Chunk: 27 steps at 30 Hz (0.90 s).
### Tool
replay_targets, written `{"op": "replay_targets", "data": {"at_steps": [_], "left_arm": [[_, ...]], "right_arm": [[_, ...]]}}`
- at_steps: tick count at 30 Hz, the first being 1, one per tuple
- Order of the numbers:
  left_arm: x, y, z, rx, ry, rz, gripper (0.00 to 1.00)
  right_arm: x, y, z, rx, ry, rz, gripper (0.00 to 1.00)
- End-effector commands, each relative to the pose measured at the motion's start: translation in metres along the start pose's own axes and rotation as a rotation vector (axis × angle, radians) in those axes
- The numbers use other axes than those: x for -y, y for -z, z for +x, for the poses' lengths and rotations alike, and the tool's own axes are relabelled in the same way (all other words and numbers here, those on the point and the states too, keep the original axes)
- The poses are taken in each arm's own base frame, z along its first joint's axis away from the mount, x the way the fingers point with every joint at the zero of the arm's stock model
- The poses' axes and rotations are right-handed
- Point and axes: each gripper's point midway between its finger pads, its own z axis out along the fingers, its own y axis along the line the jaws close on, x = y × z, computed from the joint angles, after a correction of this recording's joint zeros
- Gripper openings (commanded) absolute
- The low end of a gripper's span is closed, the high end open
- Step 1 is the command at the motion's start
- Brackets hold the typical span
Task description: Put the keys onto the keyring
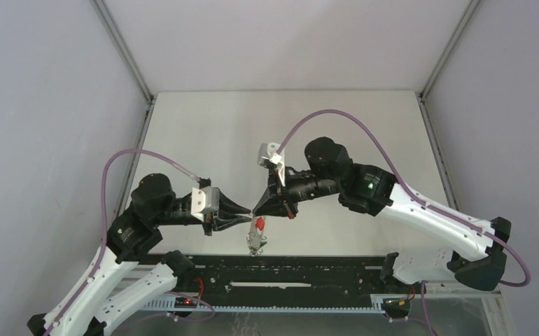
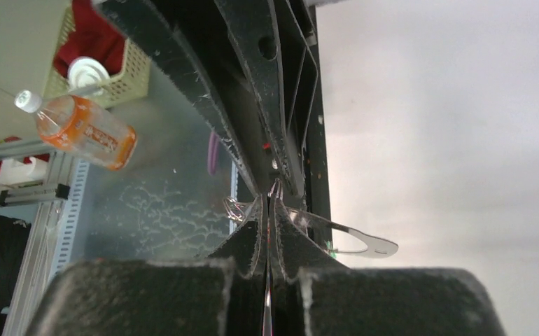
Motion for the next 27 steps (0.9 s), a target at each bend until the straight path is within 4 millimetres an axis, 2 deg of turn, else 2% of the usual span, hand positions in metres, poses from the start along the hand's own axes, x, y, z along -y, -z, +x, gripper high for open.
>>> {"op": "replay_targets", "data": {"at_steps": [1, 4, 8, 16, 19, 23, 27], "left_arm": [[0.007, 0.006, -0.001, -0.054, -0.045, 0.043, 0.29], [0.01, 0.006, 0.001, -0.069, -0.047, 0.063, 0.32], [0.015, 0.008, 0.0, -0.079, -0.06, 0.093, 0.29], [0.014, 0.006, 0.006, -0.093, -0.064, 0.103, 0.25], [0.013, 0.007, 0.009, -0.103, -0.072, 0.097, 0.2], [0.009, 0.005, 0.003, -0.086, -0.067, 0.083, 0.14], [0.012, 0.004, -0.004, -0.065, -0.05, 0.103, 0.19]], "right_arm": [[0.006, 0.007, 0.019, -0.21, -0.05, 0.11, 0.0], [0.004, 0.003, 0.019, -0.263, -0.027, 0.119, 0.0], [0.0, -0.005, 0.015, -0.334, 0.005, 0.135, 0.0], [-0.01, -0.013, 0.001, -0.331, 0.023, 0.105, 0.0], [-0.012, -0.015, 0.0, -0.328, 0.027, 0.093, 0.0], [-0.016, -0.019, -0.002, -0.331, 0.029, 0.076, 0.0], [-0.017, -0.025, 0.0, -0.349, 0.032, 0.066, 0.0]]}}
